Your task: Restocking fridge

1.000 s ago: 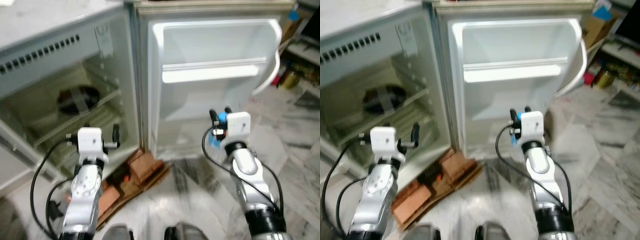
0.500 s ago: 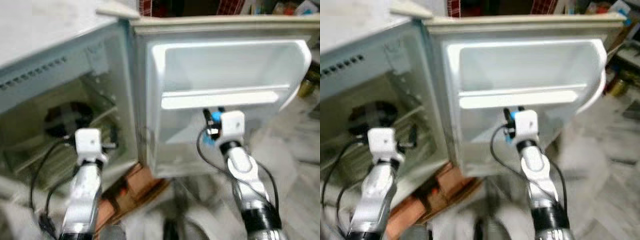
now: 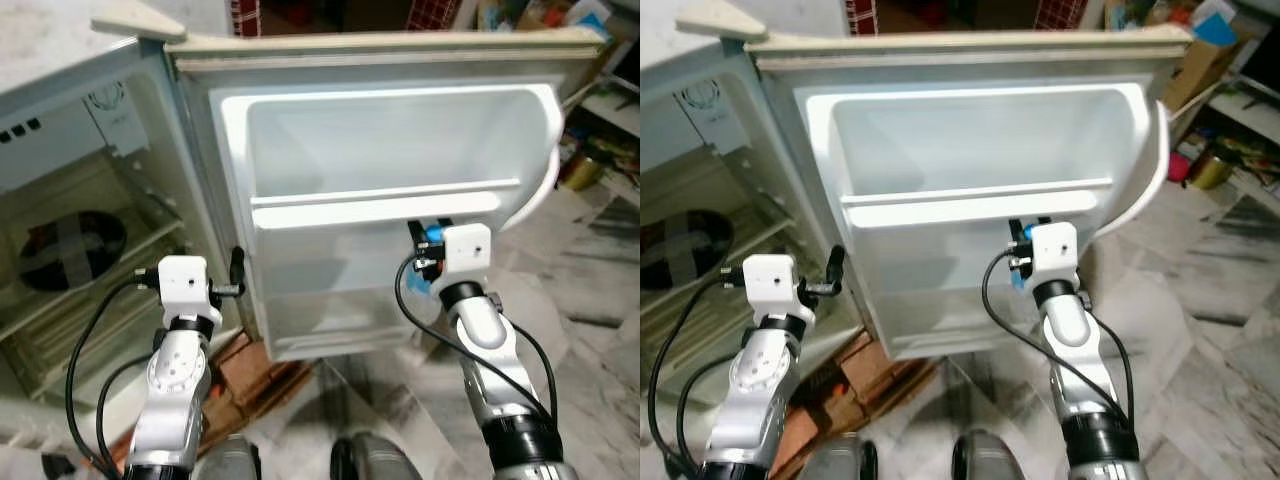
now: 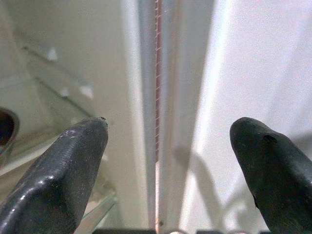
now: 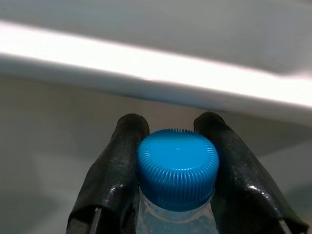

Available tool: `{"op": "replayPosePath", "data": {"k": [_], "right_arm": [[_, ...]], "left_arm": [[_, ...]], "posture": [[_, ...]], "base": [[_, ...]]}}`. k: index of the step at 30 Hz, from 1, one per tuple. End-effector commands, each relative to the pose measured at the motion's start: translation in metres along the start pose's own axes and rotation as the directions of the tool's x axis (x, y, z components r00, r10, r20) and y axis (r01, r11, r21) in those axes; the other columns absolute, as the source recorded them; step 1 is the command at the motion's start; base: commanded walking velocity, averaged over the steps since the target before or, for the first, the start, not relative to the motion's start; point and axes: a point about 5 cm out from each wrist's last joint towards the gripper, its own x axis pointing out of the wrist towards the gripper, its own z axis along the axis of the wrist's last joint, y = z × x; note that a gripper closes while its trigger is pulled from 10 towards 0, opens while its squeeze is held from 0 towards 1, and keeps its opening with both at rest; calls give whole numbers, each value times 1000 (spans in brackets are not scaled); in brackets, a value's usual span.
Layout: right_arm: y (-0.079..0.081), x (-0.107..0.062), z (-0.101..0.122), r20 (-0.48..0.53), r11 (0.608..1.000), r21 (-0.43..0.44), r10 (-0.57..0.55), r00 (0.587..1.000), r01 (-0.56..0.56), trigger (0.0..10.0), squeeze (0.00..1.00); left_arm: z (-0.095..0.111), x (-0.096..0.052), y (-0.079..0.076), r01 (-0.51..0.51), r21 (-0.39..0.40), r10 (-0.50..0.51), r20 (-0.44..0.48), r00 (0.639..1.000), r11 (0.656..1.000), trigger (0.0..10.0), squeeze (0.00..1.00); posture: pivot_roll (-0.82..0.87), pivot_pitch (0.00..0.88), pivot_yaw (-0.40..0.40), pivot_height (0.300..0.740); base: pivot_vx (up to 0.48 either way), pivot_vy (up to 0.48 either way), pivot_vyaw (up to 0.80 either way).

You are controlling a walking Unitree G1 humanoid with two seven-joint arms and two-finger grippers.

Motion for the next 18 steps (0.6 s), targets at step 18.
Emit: {"op": "replayPosePath", "data": {"k": [18], "right_arm": [[18,-10,-9,-71,984,130,129,989,-119,10000,0]], "left_arm": [[-1,-4,5,2,10,-2,-29,1000,1000,10000,0]], "posture": [[72,117,-53,700]], "base": [[0,0,0]]}}
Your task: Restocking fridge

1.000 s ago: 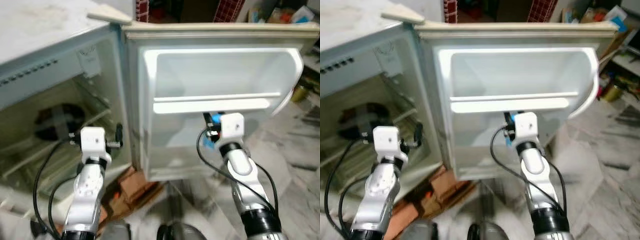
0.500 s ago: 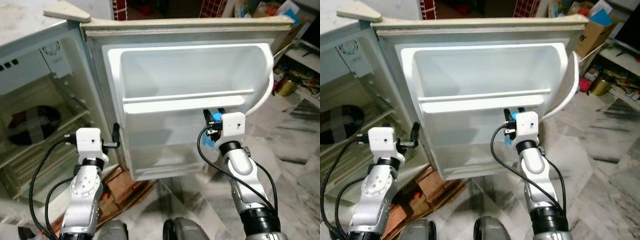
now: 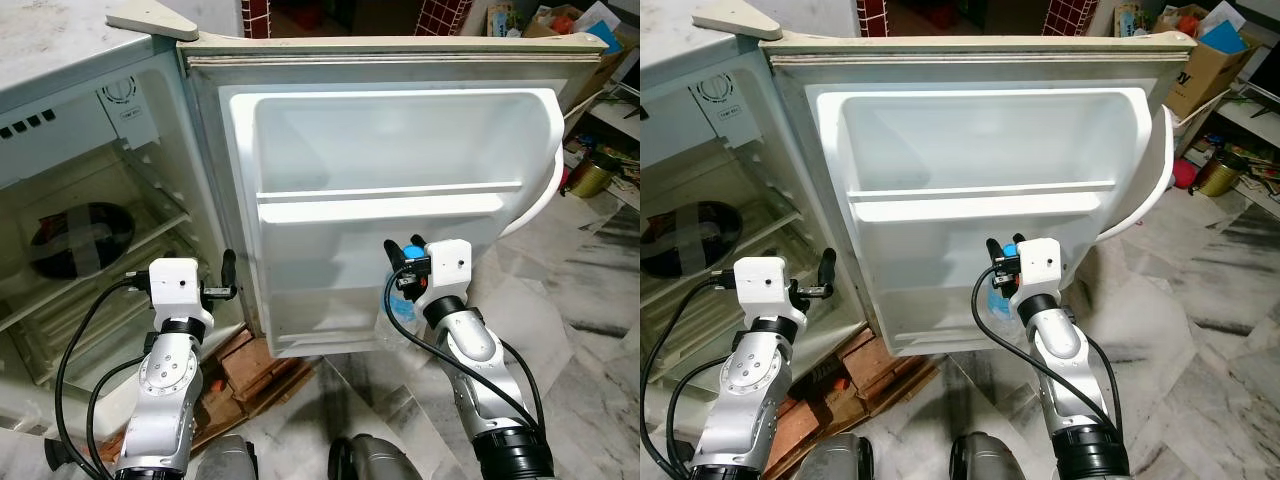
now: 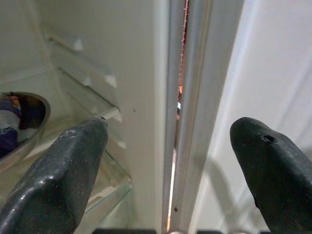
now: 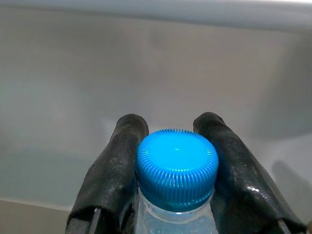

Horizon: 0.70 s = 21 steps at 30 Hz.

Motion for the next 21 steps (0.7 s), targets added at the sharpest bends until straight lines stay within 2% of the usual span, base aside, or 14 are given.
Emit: {"op": "replayPosePath", "data": {"k": [1,9,21], "right_arm": [[-2,0,7,24,1000,0,3,1000,-3,10000,0],[-4,0,7,25,1000,-10,-2,1000,3,10000,0],[-3,1,8,34,1000,-30,5,999,-4,10000,0]], "left_arm": [[1,-2,0,5,6,-5,-3,1000,1000,10000,0],[1,-2,-3,19,19,-18,-4,1000,1000,10000,0],[2,1,-3,17,29,-16,-8,1000,999,10000,0]], "posture": [[72,117,-53,695],[72,118,-53,635],[72,114,-55,635]], "base": [[0,0,0],[0,0,0],[0,0,0]]}}
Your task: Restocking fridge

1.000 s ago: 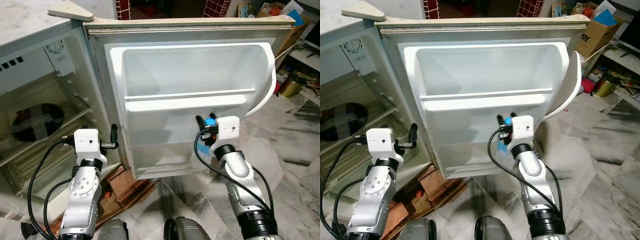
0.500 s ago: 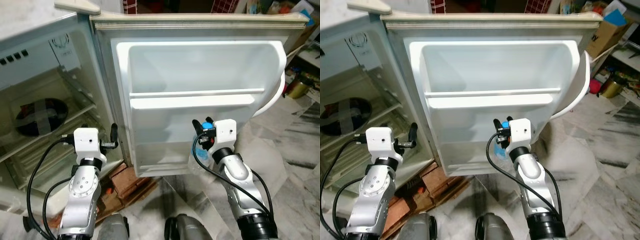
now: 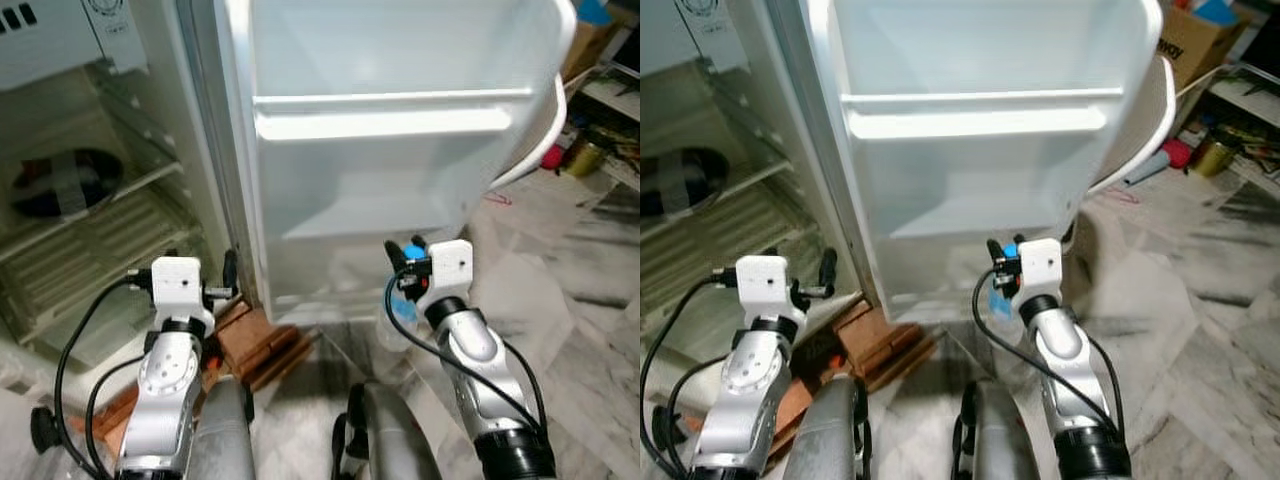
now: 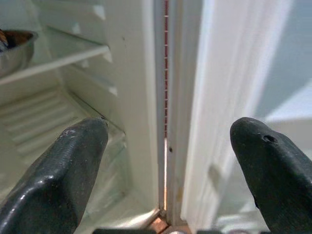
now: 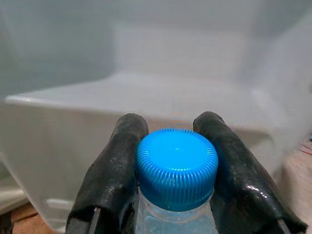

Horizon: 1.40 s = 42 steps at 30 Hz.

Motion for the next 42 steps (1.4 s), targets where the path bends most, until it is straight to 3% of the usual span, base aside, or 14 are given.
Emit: {"op": "replayPosePath", "data": {"k": [1,14,18,19,26,34,42], "right_arm": [[-2,2,7,31,1000,-21,2,1000,-2,10000,0],[-8,4,24,131,995,-71,-61,989,71,10000,0],[-15,1,27,150,990,-91,-89,985,103,10000,0],[-21,-1,25,147,986,-101,-115,982,131,10000,0],[-21,-1,24,148,982,-114,-130,980,147,10000,0],[-25,3,29,165,979,-120,-141,976,162,10000,0],[-26,6,31,173,978,-126,-146,974,169,10000,0]], "left_arm": [[1,2,-1,0,5,0,-2,1000,1000,10000,0],[-14,-15,24,-14,86,22,-96,995,996,10000,0],[-25,-31,37,-10,116,26,-141,990,993,10000,0],[-24,-33,38,1,116,15,-140,990,993,10000,0],[-18,-26,33,18,107,-5,-121,993,994,10000,0],[-14,-22,32,30,91,-20,-109,994,995,10000,0],[-12,-21,30,43,77,-36,-99,994,996,10000,0]], "posture": [[73,113,-56,635],[85,119,-49,635],[84,117,-49,635],[85,123,-53,635],[88,133,-54,635],[90,136,-50,580],[90,136,-51,576]], "base": [[0,0,0],[0,0,0],[0,0,0],[0,0,0],[0,0,0],[0,0,0],[0,0,0]]}}
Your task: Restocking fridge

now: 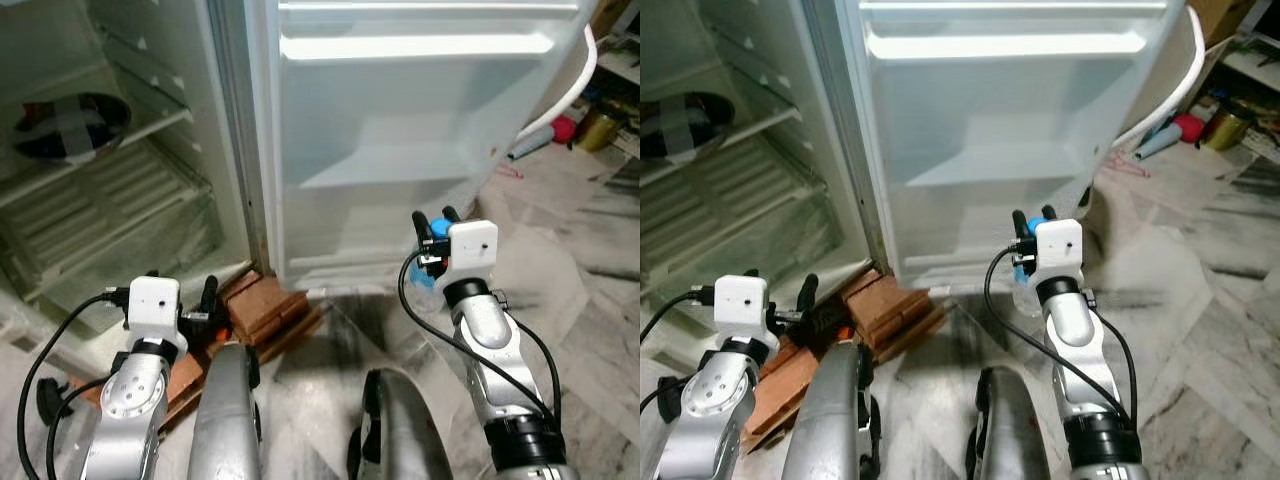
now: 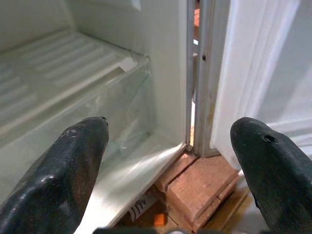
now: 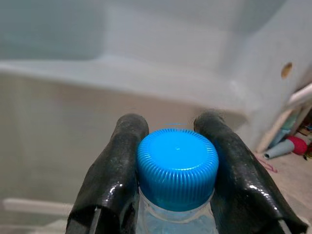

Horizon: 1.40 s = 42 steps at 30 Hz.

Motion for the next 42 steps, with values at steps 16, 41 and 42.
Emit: {"op": "replayPosePath", "data": {"k": [16,41,42], "right_arm": [[-4,4,8,46,1000,-20,-12,999,13,10000,0],[-1,11,13,68,999,-36,12,998,-9,10000,0],[-1,11,12,67,999,-35,15,998,-13,10000,0]], "left_arm": [[8,2,-6,29,-20,-28,30,999,999,10000,0],[9,5,-11,38,-26,-37,37,999,999,10000,0],[9,5,-11,37,-26,-36,37,999,999,10000,0]], "posture": [[85,141,-51,576],[87,141,-60,576],[87,141,-61,576]], "base": [[0,0,0],[113,0,0],[251,0,0]]}}
